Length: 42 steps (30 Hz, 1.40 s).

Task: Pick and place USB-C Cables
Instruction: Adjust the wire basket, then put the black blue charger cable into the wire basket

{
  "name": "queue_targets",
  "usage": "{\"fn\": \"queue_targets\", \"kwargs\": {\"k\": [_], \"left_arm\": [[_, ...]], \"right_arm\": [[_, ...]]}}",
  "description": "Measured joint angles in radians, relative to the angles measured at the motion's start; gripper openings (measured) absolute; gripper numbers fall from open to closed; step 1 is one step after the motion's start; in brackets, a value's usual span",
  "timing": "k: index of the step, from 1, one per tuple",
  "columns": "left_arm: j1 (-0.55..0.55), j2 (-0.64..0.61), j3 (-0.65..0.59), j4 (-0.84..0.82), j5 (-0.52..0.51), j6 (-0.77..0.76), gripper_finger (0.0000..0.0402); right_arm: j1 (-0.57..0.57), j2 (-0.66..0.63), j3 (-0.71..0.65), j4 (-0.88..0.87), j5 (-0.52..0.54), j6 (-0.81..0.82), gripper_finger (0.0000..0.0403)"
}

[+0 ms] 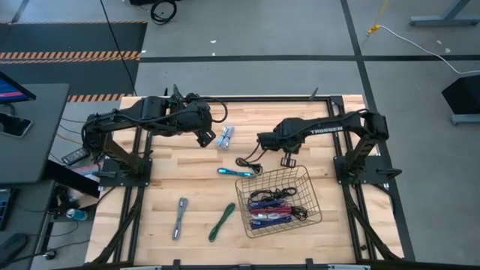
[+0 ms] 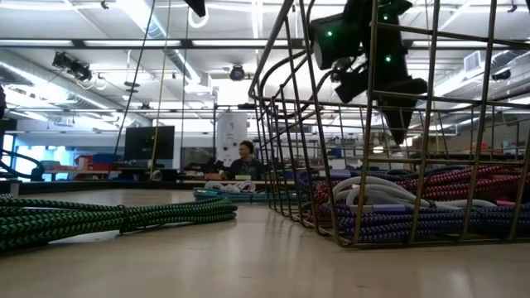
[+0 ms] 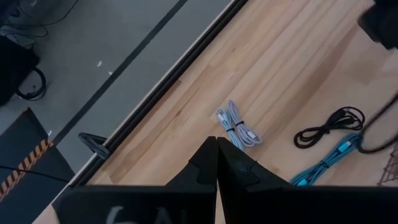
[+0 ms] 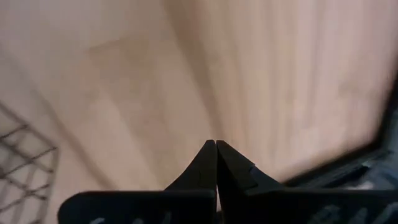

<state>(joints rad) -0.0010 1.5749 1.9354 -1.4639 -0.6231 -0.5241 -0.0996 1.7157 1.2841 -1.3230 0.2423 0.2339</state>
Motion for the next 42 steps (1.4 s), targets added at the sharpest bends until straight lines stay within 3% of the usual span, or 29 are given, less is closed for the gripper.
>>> {"fn": "queue_targets", "kwargs": {"k": [10, 21, 27, 36, 39, 42], "left_arm": [[-0.003, 0.000, 0.000, 0.000, 0.000, -0.007, 0.0005], [-0.003, 0.000, 0.000, 0.000, 0.000, -0.003, 0.0005], [-0.002, 0.000, 0.000, 0.000, 0.000, -0.003, 0.0005], [-0.002, 0.000, 0.000, 0.000, 0.000, -0.007, 0.0005], [-0.002, 0.000, 0.000, 0.001, 0.001, -0.009, 0.0005], [-0.002, 0.000, 0.000, 0.001, 0.000, -0.009, 0.0005]], "right_arm": [[0.114, 0.000, -0.013, 0.030, -0.147, 0.138, 0.0000], [0.241, -0.001, -0.013, 0.075, -0.234, 0.335, 0.0000], [0.258, -0.007, 0.060, -0.007, -0.104, 0.343, 0.0000], [0.248, -0.081, 0.420, -0.247, 0.235, 0.386, 0.0000], [0.248, -0.134, 0.513, -0.215, 0.303, 0.382, 0.0000], [0.248, -0.190, 0.536, -0.086, 0.305, 0.324, 0.0000]]}}
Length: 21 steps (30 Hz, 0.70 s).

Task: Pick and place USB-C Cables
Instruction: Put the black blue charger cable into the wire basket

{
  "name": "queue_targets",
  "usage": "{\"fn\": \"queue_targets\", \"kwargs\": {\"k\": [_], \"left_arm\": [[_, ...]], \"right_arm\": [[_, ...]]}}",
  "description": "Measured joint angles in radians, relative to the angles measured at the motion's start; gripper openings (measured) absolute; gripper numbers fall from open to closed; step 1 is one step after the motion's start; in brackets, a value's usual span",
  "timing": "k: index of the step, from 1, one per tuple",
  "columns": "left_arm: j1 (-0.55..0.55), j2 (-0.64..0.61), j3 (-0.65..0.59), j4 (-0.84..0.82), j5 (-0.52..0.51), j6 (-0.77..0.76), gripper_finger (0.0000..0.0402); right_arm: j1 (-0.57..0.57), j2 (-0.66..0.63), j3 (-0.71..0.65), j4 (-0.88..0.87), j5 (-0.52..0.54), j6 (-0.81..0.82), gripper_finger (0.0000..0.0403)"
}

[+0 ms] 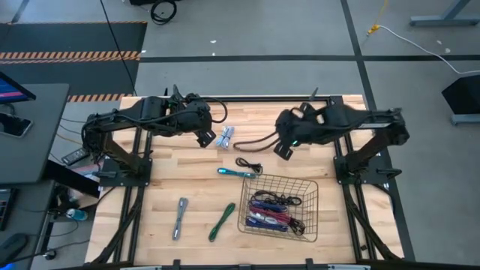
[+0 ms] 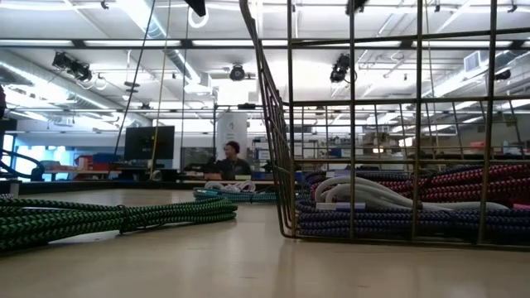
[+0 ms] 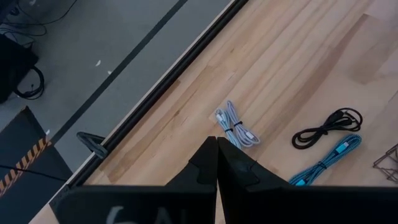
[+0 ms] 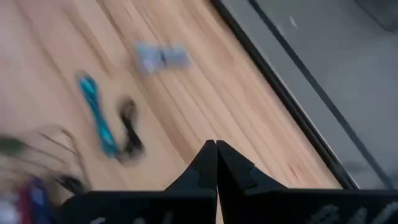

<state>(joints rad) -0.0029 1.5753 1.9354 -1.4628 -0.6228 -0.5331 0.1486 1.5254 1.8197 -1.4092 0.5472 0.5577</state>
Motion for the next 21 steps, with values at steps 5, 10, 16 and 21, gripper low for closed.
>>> {"fn": "queue_targets", "kwargs": {"k": [5, 10, 16, 21], "left_arm": [[0.000, 0.000, 0.000, 0.000, 0.000, 0.000, 0.0005], [0.027, 0.011, -0.020, -0.012, 0.001, 0.009, 0.0004], [0.090, 0.007, -0.241, 0.038, 0.054, -0.094, 0.0004], [0.113, 0.008, -0.473, 0.289, 0.272, -0.136, 0.0004]], "right_arm": [[0.009, -0.054, -0.001, 0.143, -0.029, -0.112, 0.0000], [0.051, -0.114, -0.001, 0.270, -0.030, -0.183, 0.0000], [0.122, -0.190, -0.001, 0.430, -0.031, -0.276, 0.0000], [0.165, -0.229, -0.001, 0.482, -0.032, -0.331, 0.0000]]}}
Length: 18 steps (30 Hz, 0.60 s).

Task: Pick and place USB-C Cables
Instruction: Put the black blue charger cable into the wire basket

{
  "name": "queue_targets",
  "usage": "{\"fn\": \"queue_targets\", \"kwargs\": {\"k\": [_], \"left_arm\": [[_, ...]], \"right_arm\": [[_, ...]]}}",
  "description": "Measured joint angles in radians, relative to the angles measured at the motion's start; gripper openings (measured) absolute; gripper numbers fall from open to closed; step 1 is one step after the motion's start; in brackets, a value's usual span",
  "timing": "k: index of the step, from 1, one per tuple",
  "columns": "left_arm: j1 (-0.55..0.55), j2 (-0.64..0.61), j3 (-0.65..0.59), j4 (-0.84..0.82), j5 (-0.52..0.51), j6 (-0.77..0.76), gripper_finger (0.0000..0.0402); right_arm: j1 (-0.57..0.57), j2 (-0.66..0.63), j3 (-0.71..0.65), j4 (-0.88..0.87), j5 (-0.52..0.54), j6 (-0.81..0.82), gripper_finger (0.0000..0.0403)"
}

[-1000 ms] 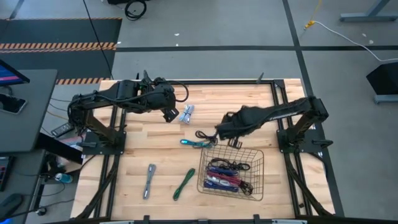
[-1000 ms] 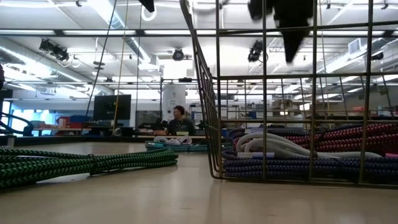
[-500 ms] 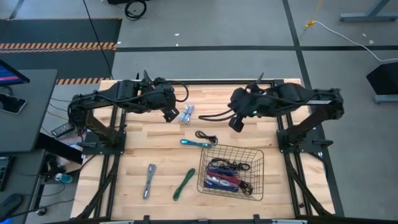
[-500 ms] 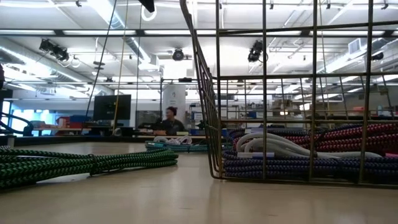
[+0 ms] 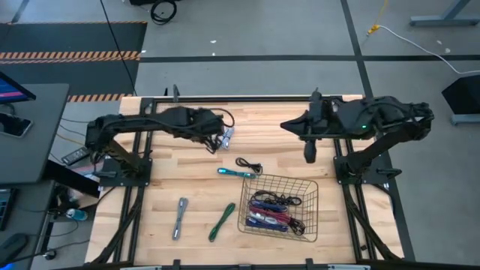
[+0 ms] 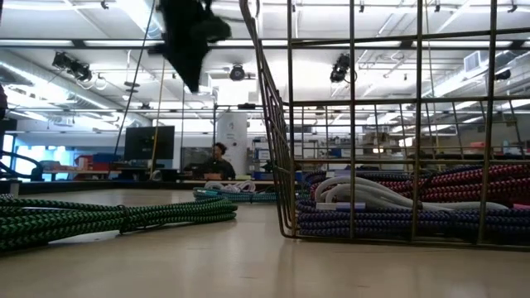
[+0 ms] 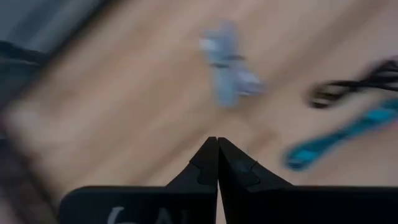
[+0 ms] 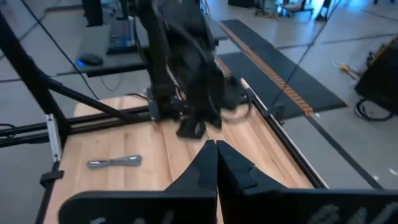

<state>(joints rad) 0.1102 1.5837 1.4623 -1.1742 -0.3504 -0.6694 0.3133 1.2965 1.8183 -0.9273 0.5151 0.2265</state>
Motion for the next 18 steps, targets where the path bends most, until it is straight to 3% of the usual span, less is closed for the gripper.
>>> {"fn": "queue_targets", "kwargs": {"k": [4, 9, 13, 18], "left_arm": [[-0.047, 0.000, -0.135, 0.229, 0.155, 0.030, 0.0004], [-0.125, 0.000, -0.238, 0.291, 0.243, 0.223, 0.0004], [-0.180, 0.000, -0.295, 0.353, 0.277, 0.354, 0.0004], [-0.204, -0.001, -0.339, 0.516, 0.278, 0.389, 0.0007]], "right_arm": [[0.006, -0.016, 0.000, -0.003, 0.000, -0.012, 0.0000], [0.006, -0.022, -0.001, -0.018, -0.001, -0.021, 0.0000], [0.006, -0.022, -0.001, -0.018, -0.002, -0.044, 0.0000], [0.006, -0.022, -0.001, -0.017, -0.013, -0.047, 0.0001]]}}
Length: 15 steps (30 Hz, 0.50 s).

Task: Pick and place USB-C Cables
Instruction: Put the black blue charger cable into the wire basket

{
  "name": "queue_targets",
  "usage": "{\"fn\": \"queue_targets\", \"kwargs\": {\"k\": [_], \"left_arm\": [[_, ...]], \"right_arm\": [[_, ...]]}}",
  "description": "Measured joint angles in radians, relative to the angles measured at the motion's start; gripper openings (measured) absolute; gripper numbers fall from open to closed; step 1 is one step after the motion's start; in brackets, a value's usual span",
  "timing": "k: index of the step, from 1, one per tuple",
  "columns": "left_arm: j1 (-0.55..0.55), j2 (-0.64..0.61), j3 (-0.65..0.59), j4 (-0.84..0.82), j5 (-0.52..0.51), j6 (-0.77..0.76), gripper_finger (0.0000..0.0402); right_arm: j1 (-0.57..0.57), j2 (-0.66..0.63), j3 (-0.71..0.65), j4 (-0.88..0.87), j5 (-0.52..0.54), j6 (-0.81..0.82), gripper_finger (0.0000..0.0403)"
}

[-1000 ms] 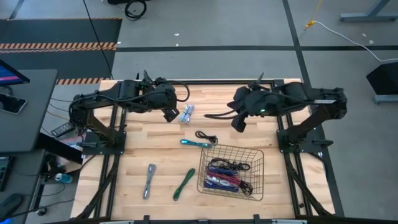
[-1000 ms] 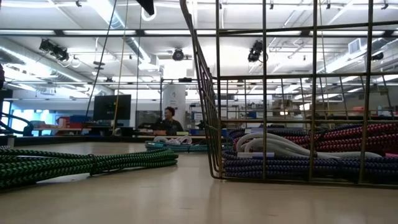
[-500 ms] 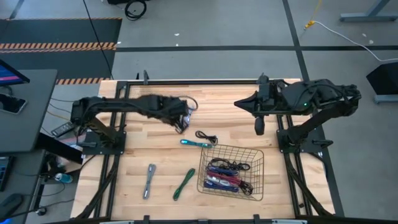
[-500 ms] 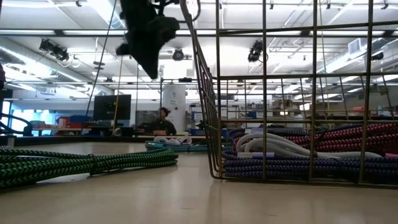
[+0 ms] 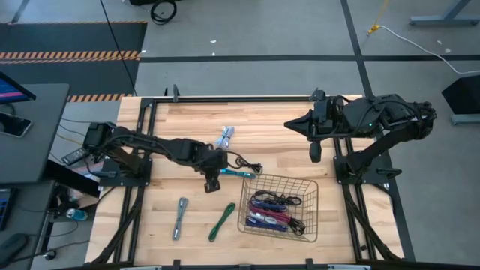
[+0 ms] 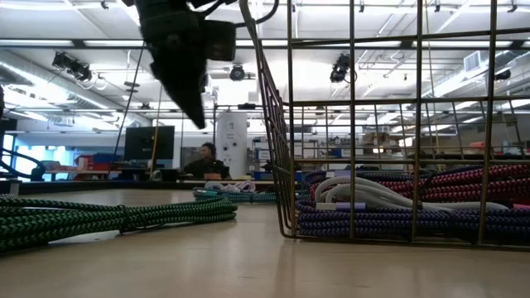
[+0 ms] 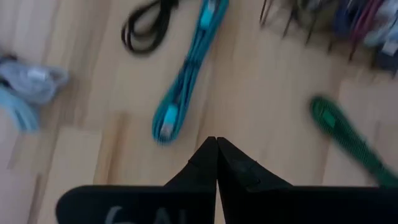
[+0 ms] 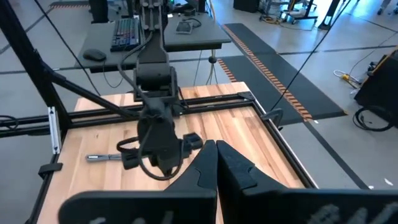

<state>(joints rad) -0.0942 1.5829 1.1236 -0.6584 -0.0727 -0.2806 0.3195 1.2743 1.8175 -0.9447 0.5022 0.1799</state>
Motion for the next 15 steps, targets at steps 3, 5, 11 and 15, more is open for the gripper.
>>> {"fn": "queue_targets", "kwargs": {"k": [3, 5, 11, 15], "left_arm": [[0.008, 0.000, -0.002, 0.056, -0.001, -0.007, 0.0023], [0.014, 0.000, -0.002, 0.065, -0.001, 0.020, 0.0041], [0.015, 0.008, -0.002, 0.063, -0.003, 0.144, 0.0120], [0.015, 0.037, -0.002, 0.072, -0.052, 0.235, 0.0167]], "right_arm": [[0.000, 0.000, 0.000, 0.010, -0.019, 0.000, 0.0009], [0.000, 0.000, 0.000, 0.031, -0.034, 0.000, 0.0017], [0.000, 0.000, 0.000, 0.083, -0.067, 0.000, 0.0028], [0.000, 0.001, 0.000, 0.087, -0.098, 0.000, 0.0026]]}}
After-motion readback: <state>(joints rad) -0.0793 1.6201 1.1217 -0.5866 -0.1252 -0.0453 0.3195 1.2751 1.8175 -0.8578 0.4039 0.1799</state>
